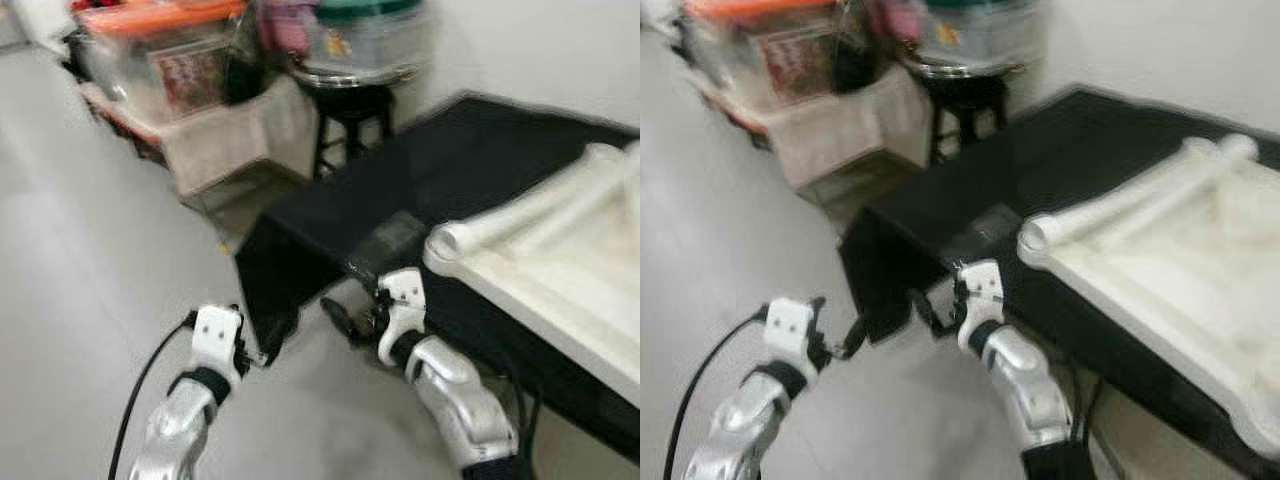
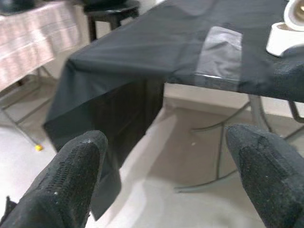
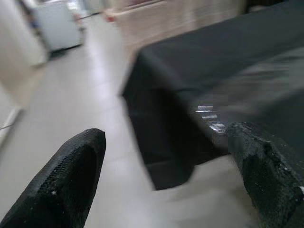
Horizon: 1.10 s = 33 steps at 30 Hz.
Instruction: Building children table
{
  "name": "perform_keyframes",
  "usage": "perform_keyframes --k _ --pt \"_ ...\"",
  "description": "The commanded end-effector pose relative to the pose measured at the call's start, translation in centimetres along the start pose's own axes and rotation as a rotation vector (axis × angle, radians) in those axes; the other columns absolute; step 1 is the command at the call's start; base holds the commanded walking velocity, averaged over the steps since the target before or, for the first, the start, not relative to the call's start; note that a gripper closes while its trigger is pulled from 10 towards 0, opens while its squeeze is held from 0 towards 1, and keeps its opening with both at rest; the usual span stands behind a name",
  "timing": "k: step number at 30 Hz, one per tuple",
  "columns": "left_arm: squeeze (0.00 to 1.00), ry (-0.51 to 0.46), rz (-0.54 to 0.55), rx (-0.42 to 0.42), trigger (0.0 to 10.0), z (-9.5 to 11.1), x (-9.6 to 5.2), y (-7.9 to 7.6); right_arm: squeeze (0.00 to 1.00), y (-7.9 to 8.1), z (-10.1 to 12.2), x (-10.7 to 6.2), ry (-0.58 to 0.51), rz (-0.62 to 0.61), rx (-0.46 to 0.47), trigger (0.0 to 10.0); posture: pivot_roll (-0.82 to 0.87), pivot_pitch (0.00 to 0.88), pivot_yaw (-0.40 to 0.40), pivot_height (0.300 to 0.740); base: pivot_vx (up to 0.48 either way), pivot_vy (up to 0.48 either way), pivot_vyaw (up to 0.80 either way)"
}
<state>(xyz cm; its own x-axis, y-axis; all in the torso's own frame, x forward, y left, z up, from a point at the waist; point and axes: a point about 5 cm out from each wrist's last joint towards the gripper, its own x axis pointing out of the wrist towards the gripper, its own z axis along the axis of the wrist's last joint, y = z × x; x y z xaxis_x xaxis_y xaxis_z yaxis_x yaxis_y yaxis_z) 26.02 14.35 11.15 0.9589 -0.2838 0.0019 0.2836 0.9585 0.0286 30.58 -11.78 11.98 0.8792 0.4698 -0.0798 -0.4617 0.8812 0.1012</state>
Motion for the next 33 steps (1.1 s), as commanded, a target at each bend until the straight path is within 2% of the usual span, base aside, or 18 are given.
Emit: perform_keyframes --k 1,33 --pt "0.00 0.018 0.010 0.010 10.0 -0.35 -0.25 0.37 0.00 0.53 -0.24 0.15 0.002 0.018 0.019 10.0 -0.02 0.090 0.041 0.740 0.000 0.000 -0.80" --pt "0.00 0.026 0.018 0.009 10.0 -0.58 -0.15 0.51 0.00 0.57 -0.31 0.16 -0.010 0.032 0.044 10.0 -0.01 0.075 0.042 0.740 0.000 0.000 -0.80"
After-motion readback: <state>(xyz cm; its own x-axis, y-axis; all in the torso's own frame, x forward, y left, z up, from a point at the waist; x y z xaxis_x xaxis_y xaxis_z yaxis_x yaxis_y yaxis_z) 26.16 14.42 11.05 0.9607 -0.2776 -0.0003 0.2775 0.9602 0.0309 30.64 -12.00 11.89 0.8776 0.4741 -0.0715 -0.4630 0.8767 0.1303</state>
